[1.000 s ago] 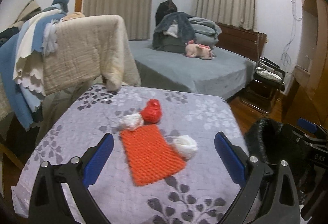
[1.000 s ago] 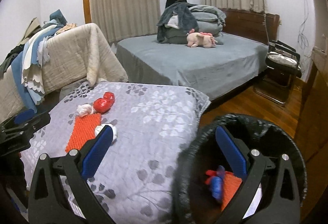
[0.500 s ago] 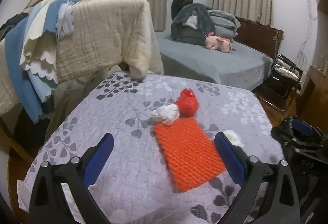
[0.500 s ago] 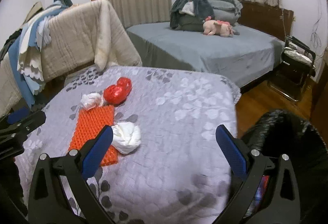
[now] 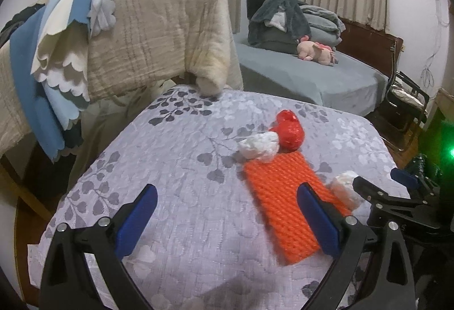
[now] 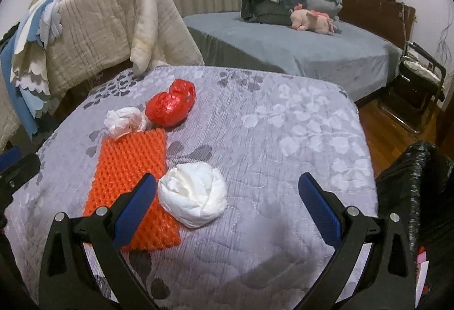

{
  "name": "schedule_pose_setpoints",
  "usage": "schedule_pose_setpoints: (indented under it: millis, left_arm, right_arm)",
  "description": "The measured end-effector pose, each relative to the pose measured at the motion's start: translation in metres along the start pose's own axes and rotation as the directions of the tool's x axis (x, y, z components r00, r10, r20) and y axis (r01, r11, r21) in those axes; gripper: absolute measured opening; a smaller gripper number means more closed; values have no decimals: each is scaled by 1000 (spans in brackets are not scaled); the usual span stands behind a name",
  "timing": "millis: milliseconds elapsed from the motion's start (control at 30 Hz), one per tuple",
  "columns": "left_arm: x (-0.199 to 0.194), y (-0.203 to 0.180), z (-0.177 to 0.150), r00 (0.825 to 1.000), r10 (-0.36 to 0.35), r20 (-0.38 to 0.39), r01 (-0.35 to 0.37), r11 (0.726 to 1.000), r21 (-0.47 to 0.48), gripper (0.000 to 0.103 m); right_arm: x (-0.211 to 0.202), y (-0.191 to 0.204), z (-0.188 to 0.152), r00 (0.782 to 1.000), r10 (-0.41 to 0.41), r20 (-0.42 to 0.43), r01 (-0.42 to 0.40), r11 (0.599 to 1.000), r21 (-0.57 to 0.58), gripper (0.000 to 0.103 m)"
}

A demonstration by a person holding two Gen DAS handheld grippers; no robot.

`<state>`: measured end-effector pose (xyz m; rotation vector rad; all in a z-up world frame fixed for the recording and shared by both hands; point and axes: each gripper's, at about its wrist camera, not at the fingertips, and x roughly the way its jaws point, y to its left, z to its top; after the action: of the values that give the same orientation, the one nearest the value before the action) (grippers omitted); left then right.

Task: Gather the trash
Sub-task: 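Grasp the large white crumpled ball with the right gripper while the left gripper grasps the smaller white crumpled ball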

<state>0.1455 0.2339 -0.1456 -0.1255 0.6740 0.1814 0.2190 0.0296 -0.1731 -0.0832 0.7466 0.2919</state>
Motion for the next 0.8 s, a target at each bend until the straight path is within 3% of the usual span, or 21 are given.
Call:
schedule_pose_setpoints:
  millis: [200,267,500,633,800]
  left_arm:
    - [3,6,0,1000,8,-3,-8,1000,-9,97]
    - [4,7,0,1000,7,-4,-7,1000,-12,97]
    - [5,8,0,1000,5,-6,-5,1000,-17,97]
    - [6,7,1,1000,1,-5,-1,1000,-19,97]
    - [7,3,4,1000,-6,-4,5,1000,-17,97]
  right_arm:
    - [13,9,-1,999,4,-35,-5,1000,-30,95]
    - [17,10,-1,999,10,-49,-12,999,-34,84]
    - [27,16,-4,994,43,-104,-49,997,-53,73]
    - [27,18,-4,989,91,-117,-98,994,-53,51]
    - [22,13,0,988,110,-104,-114,993,-34,40]
